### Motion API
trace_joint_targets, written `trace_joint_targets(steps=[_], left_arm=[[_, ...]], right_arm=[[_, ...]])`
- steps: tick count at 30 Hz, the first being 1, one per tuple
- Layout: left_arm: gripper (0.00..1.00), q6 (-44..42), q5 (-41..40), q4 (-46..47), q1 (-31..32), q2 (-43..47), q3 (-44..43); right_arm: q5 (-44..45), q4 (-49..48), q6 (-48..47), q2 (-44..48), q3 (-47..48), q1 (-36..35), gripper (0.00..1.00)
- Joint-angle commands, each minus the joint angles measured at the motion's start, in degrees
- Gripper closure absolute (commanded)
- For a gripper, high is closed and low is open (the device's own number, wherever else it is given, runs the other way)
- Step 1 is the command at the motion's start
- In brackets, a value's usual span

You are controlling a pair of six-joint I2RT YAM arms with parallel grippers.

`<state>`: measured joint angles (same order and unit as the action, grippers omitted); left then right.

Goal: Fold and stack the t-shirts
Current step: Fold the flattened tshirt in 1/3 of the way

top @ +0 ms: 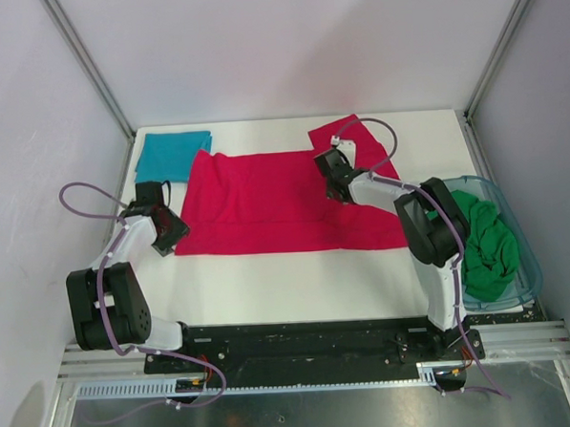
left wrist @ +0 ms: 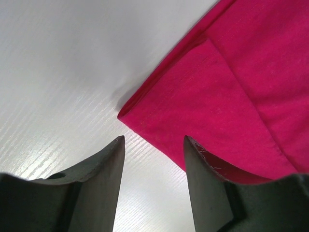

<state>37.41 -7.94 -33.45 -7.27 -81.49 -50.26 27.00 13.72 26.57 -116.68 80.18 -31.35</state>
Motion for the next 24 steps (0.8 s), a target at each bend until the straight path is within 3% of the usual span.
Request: trace_joint_targets(steps=[1,4,7,15,24], left_arm=[[0.42,-1.1,1.0,1.5,-0.5,1.6,-1.0],[0.35,-0.9,1.4,1.8,-0.5,2.0,-0.5],[0.32,-0.3,2.0,1.9,-0.7,2.5,0.3],[0.36,1.1,2.8,1.9,-2.3,5.2,3.4],[0.44,2.8,4.8,2.3,-2.6,5.1,5.3]], right_arm=[[-2.6,-2.8,2.0,2.6,-0.7,1.0,0.77],[-4.1,-3.2,1.3,4.8,-1.0,1.2,0.48],[-4.6,-2.0,0.8,7.9,-1.0,1.5,0.35],[-6.4,8.7,6.8,19.5,-8.5,7.2,0.37],[-10.0,13.0,12.0,32.2,-24.4,11.5,0.53]])
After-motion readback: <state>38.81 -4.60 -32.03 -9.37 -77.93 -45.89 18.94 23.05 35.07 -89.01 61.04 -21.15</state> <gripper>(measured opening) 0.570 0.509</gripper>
